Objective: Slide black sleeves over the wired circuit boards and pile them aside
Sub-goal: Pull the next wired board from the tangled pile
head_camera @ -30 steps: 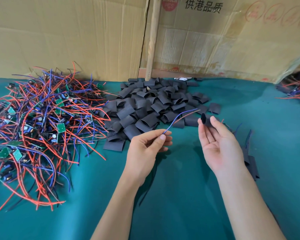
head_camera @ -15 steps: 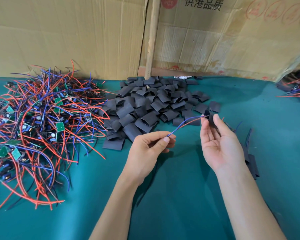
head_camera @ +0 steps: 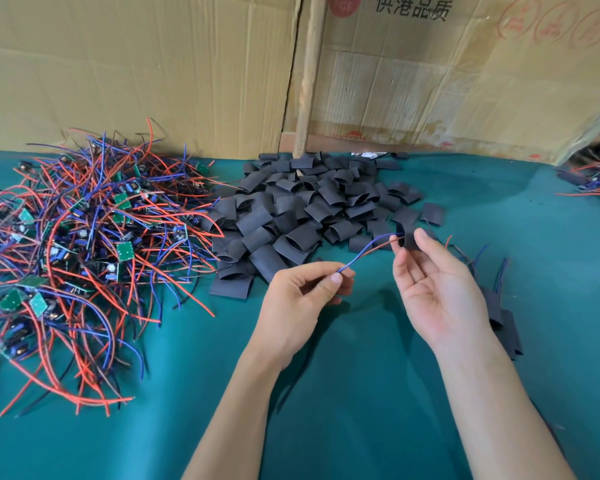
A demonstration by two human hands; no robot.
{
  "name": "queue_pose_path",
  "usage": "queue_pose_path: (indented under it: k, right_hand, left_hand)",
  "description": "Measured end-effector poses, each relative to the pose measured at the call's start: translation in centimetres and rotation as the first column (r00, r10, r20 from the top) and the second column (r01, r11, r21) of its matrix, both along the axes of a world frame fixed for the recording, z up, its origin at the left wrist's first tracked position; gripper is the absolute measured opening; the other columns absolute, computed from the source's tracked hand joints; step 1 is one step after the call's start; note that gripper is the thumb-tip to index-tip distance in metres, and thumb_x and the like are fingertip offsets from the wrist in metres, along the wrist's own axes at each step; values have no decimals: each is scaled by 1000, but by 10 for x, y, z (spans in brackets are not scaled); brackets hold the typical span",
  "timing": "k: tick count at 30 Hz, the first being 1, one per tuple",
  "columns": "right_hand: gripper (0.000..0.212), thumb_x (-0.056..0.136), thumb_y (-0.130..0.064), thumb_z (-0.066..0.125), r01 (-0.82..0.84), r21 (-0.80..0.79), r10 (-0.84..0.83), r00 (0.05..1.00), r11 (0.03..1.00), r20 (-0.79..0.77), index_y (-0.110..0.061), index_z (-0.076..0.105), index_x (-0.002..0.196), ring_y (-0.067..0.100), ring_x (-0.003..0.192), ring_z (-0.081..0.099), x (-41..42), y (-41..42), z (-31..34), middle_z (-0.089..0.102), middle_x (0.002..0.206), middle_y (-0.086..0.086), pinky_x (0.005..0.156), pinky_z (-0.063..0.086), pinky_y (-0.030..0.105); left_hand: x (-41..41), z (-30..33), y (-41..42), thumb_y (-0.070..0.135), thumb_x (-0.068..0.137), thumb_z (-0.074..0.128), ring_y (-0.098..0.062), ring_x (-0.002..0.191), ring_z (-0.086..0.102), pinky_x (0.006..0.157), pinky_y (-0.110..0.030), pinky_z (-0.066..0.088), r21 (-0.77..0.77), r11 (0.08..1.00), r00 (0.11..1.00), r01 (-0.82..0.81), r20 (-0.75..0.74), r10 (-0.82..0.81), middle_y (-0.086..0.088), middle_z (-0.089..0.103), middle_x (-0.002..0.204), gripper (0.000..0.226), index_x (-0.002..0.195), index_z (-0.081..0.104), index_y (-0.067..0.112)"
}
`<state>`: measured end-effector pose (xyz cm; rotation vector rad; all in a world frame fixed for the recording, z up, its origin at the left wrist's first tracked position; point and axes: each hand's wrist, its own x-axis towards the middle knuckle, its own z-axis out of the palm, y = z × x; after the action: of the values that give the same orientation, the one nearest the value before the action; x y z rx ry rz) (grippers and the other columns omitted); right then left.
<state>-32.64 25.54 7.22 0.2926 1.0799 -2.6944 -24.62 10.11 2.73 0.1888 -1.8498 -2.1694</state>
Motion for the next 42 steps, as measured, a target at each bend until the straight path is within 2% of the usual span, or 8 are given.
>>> queue_pose_path:
  k: [6,13,16,21,27,32,37,42]
  right_hand:
    - [28,77,-8,78,-153,145,168,981,978,-97,-16,54,89,23,79,72,9,-11,-2,70,83,6,61,56,23]
    - [29,82,-2,80,-99,508,269,924,856,-272,-12,65,105,13,72,67,20,-24,-10,73,79,0,60,51,22]
    - [30,79,-5,81,-43,556,268,906,830,-329,-14,68,105,11,74,71,20,-20,-9,78,86,1,59,51,17]
    - [31,71,-16,82,-14,659,302,897,752,-324,-21,73,99,10,76,72,22,-24,-14,80,90,3,62,51,16]
    - [27,70,-19,81,-28,687,331,889,726,-315,-21,74,95,11,77,70,21,-21,-13,80,89,3,58,50,19]
    - [20,82,-3,81,-25,643,266,922,765,-280,-16,74,95,9,70,66,17,-21,-15,78,86,2,56,49,20]
    - [17,83,-1,79,-83,572,248,944,816,-217,-17,74,86,14,70,68,18,-21,-13,75,79,3,56,51,22]
    - [9,85,-4,77,-228,496,319,942,838,-106,-13,75,85,18,69,69,22,-24,-11,77,85,10,58,55,23]
  left_hand:
    - [0,0,0,5,101,59,-16,82,74,75,-23,56,-14,1000,1000,21,7,-21,-7,78,90,24,96,79,19]
    - [0,1,1,18,100,65,-20,80,77,64,-24,56,-58,998,1000,12,14,-11,-5,79,91,4,103,67,17]
    - [0,1,1,21,97,68,-19,87,77,58,-23,55,-28,1000,1000,2,10,-1,-8,78,96,15,109,63,14]
    - [1,0,-4,-2,93,54,-17,95,72,77,-29,60,103,992,998,69,6,-70,-9,76,103,31,121,61,10]
    - [2,-1,-6,-16,97,47,-20,95,74,94,-34,58,77,995,998,62,-2,-62,0,76,115,47,128,56,18]
    - [2,-1,-5,-12,94,60,-22,97,76,91,-34,59,116,993,999,-36,-31,40,-4,76,113,36,120,63,14]
    - [2,0,-3,-4,84,77,-12,90,74,80,-21,56,107,980,984,-166,-54,172,-1,79,98,28,101,72,18]
    - [2,0,-6,-7,79,80,-13,88,72,81,-20,55,187,963,973,-193,-88,212,-2,78,93,32,92,76,21]
